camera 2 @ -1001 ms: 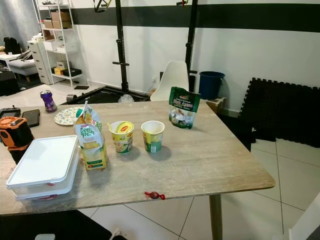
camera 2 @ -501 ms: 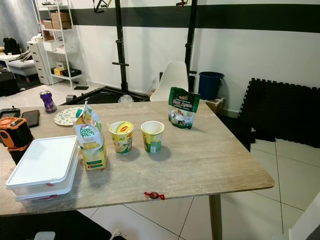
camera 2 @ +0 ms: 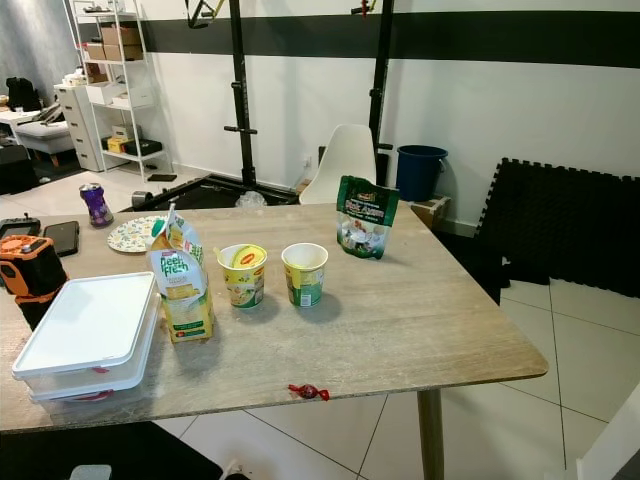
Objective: Restocking fridge
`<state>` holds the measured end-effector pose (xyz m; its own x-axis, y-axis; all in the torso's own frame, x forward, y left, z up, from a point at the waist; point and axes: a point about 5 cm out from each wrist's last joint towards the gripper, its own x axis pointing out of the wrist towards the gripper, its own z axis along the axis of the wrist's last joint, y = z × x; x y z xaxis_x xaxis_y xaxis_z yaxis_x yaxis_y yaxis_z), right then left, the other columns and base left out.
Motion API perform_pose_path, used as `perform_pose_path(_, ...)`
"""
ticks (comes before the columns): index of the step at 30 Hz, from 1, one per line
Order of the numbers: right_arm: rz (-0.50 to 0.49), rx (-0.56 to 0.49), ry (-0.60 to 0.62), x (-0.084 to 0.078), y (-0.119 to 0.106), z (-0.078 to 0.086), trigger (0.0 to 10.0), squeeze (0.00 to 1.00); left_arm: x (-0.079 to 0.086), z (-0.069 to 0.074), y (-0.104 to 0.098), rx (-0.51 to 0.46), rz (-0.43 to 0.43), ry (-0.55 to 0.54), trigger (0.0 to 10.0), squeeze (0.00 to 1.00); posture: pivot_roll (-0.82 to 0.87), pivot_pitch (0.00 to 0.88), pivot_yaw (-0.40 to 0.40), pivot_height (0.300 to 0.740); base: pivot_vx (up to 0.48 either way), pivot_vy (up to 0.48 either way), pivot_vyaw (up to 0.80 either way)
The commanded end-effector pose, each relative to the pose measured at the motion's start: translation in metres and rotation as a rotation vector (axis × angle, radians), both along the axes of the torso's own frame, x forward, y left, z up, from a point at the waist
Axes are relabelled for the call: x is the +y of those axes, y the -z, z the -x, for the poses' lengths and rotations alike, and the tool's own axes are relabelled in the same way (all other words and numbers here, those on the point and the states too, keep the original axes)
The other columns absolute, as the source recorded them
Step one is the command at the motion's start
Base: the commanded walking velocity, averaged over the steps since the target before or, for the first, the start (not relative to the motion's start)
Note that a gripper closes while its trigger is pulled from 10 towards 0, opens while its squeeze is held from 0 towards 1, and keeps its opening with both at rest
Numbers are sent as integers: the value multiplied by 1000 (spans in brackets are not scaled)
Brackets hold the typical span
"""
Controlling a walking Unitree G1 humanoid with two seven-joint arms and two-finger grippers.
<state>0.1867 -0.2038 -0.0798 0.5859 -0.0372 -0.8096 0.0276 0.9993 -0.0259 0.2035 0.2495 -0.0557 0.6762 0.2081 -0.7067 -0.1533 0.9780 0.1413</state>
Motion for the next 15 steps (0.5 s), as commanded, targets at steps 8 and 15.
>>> perform_pose_path(8, 5, -20, -10, 1, -1, -2, 10000, 0, -4, 3, 3, 14, 3, 3, 10000, 0, 87, 21, 19, 734, 0, 0, 0)
perform_pose_path(15, 7, -22, -10, 1, -1, -2, 10000, 0, -3, 4, 3, 13, 4, 2, 10000, 0, 88, 24, 17, 734, 0, 0, 0)
